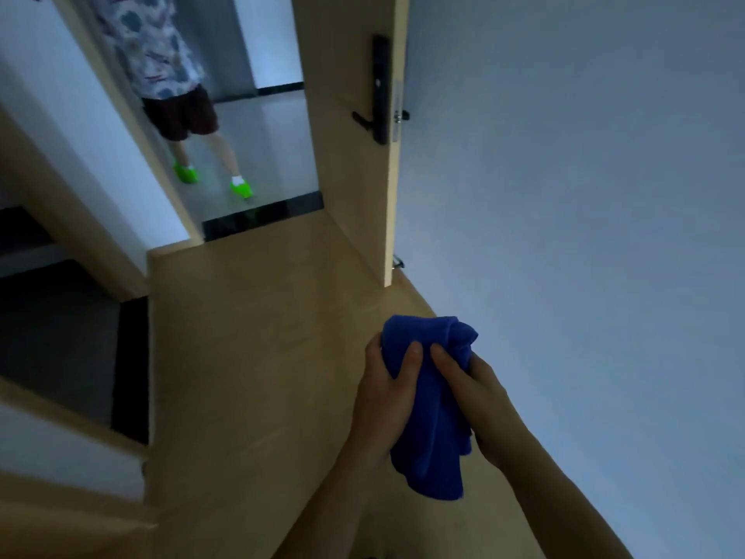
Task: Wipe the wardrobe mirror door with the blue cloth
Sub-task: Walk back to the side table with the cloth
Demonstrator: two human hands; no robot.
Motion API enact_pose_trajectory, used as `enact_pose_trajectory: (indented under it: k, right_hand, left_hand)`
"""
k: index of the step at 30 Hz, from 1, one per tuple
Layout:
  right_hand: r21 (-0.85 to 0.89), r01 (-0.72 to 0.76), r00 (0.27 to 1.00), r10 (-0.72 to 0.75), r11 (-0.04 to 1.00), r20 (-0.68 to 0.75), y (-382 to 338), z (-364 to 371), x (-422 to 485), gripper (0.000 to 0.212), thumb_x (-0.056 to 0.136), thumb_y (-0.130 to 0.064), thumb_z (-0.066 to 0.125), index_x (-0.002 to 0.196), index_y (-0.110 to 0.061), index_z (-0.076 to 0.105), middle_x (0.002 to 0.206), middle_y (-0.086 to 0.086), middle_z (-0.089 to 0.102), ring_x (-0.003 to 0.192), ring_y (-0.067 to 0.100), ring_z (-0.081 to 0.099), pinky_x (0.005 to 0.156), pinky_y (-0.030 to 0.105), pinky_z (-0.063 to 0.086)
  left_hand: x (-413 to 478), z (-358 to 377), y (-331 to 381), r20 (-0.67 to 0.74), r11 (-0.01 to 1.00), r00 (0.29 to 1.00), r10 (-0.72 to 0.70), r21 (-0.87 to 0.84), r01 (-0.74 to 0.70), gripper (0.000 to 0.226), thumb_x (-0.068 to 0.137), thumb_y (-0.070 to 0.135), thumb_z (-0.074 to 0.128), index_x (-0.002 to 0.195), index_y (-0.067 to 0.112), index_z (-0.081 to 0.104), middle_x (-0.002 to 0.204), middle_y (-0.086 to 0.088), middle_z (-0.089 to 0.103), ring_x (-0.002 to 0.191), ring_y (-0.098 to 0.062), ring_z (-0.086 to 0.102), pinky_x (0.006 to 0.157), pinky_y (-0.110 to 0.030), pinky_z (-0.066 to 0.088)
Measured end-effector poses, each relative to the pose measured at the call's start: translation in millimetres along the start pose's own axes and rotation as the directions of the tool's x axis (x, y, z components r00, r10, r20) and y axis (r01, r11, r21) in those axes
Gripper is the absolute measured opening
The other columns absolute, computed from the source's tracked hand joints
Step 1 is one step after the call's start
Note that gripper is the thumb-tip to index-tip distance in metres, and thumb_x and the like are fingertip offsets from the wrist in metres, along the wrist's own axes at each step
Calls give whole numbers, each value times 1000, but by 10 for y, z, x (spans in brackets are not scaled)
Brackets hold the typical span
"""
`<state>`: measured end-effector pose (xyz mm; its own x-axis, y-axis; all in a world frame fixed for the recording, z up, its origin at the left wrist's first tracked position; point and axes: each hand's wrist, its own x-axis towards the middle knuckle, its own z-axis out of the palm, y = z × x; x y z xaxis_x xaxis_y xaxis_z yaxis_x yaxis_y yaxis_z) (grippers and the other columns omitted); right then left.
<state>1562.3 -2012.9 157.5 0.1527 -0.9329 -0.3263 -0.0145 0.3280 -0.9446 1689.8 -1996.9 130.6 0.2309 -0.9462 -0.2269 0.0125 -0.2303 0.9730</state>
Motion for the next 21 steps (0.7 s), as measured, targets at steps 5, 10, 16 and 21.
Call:
enact_pose_trajectory:
  k: [5,10,16,21]
  right_hand:
    - [63,-18,964,34,998,-265,179,-186,-287,28,96,-41,61,112,-18,66,102,5,76,98,23,72,93,47,57]
    - [139,-36,884,96,990,-458,435,-405,-666,33,91,-49,65,105,-19,66,93,2,77,86,18,75,81,40,61]
    - [251,52,797,111,967,-594,649,-789,-1229,35,92,-50,64,108,-19,66,96,1,78,89,19,75,79,38,60]
    - [295,139,694,119,945,-710,814,-1174,-1802,37,93,-50,63,108,-17,66,96,5,77,90,23,75,81,42,60]
  left_hand:
    - [-85,214,-40,228,996,974,16,87,-37,49,99,51,57,143,35,42,123,14,66,101,0,69,87,-26,58]
    - [-321,455,-100,443,987,895,-60,158,-13,51,99,51,57,145,38,37,124,13,65,104,-6,69,95,-39,58]
    - [-697,901,-158,622,977,779,-77,204,-66,50,97,54,59,142,42,40,120,18,67,101,-4,70,91,-40,60]
    - [-1133,1425,-205,737,961,670,-87,240,-140,57,91,60,60,142,43,40,117,17,69,99,-4,71,89,-41,61]
